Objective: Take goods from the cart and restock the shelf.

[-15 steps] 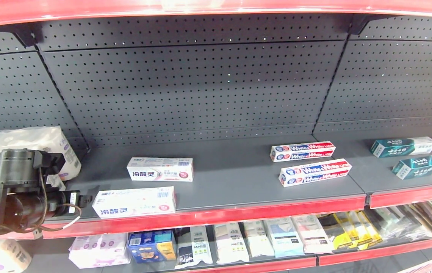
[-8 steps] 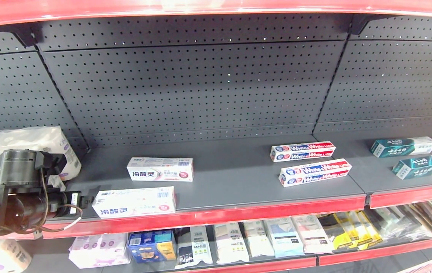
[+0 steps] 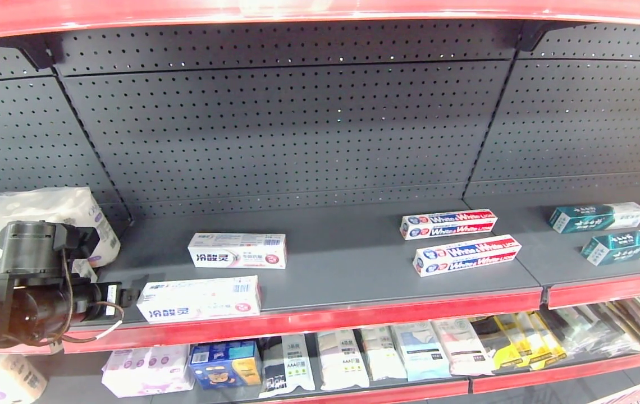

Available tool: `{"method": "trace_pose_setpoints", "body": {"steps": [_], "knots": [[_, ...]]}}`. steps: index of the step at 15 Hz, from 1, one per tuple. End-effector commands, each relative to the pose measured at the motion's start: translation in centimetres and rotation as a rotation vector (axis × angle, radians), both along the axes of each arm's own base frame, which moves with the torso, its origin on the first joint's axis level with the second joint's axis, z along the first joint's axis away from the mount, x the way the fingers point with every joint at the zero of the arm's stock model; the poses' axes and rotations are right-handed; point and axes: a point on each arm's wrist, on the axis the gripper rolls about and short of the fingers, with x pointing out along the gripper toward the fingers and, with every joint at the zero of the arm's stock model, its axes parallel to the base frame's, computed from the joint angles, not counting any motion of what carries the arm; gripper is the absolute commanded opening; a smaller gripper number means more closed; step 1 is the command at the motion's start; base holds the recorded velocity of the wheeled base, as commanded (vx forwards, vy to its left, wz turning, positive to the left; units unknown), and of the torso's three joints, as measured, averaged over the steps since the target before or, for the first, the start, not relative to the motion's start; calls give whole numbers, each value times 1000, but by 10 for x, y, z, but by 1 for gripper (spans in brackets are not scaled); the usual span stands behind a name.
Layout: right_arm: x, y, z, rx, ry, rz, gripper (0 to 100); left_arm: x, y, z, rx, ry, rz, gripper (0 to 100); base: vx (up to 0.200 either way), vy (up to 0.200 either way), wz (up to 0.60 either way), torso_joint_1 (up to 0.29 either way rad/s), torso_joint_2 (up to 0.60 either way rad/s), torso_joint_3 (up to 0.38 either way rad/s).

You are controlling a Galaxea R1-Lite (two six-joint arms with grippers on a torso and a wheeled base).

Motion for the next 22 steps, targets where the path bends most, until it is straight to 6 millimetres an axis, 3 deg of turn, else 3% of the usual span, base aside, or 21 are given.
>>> {"method": "trace_pose_setpoints", "body": {"steps": [1,22], "knots": [[0,0,0,1,-1,0,100,0,-3,1,-3,-4,-8,100,0,0,0,0,0,0],[0,0,0,1,-1,0,100,11,-17,-3,-23,-9,-46,100,0,0,0,0,0,0]]}}
